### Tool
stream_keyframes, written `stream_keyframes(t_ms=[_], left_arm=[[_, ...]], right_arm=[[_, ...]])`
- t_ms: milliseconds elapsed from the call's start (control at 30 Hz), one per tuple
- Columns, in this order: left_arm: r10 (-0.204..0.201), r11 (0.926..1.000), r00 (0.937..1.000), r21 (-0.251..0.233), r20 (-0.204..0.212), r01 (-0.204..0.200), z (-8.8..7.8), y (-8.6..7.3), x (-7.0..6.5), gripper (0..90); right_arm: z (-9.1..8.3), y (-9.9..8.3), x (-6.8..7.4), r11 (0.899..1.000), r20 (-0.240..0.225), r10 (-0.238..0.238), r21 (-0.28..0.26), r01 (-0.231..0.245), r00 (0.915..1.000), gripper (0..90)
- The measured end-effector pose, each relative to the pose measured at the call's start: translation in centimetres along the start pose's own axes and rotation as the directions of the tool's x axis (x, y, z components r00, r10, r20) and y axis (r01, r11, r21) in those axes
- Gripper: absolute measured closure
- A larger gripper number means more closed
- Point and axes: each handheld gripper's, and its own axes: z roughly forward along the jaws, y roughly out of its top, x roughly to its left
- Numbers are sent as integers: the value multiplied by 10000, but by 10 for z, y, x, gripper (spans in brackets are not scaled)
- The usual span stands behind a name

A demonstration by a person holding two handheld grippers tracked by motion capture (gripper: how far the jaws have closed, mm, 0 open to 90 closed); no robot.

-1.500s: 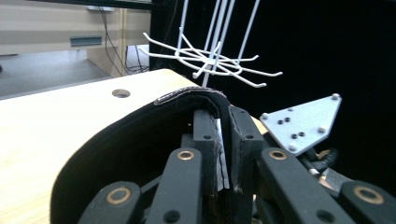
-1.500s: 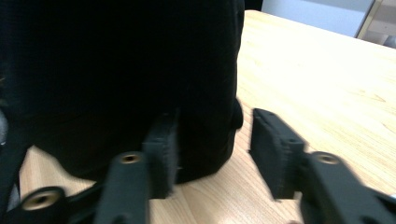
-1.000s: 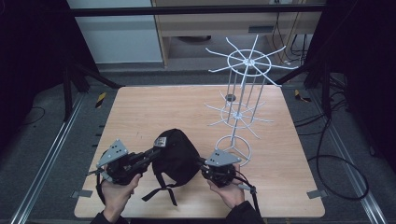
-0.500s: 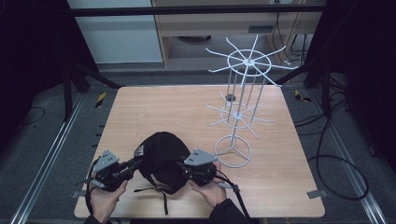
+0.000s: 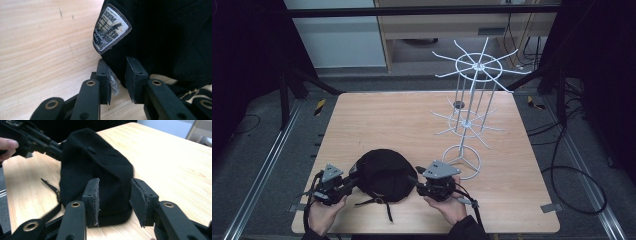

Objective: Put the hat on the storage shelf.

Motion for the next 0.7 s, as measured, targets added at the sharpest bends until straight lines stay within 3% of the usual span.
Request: stream_keyframes(t_ms=[100,133,267,467,600,700], left_arm=[[74,10000,9995,56,-313,-73,-2,-1,0,635],[-14,9999,9989,-134,-470,8,-6,0,-1,606],[-113,9990,9986,-433,-523,91,-13,2,-2,516],[89,9942,9999,-1071,-129,-102,-23,11,-7,444],[447,9862,9990,-1599,47,-434,-31,23,-11,416],[812,9810,9964,-1785,230,-758,-35,33,-14,404]], right_arm=[[-9,-5,-8,9998,194,206,-26,-205,9996,579],[-15,-10,-12,9996,328,284,-3,-284,9991,574],[-24,-18,-18,9994,502,341,99,-346,9982,565],[-50,-37,-30,9976,922,585,302,-615,9940,541],[-75,-52,-42,9949,1297,929,262,-971,9872,523],[-84,-58,-46,9936,1447,1057,243,-1103,9838,515]])
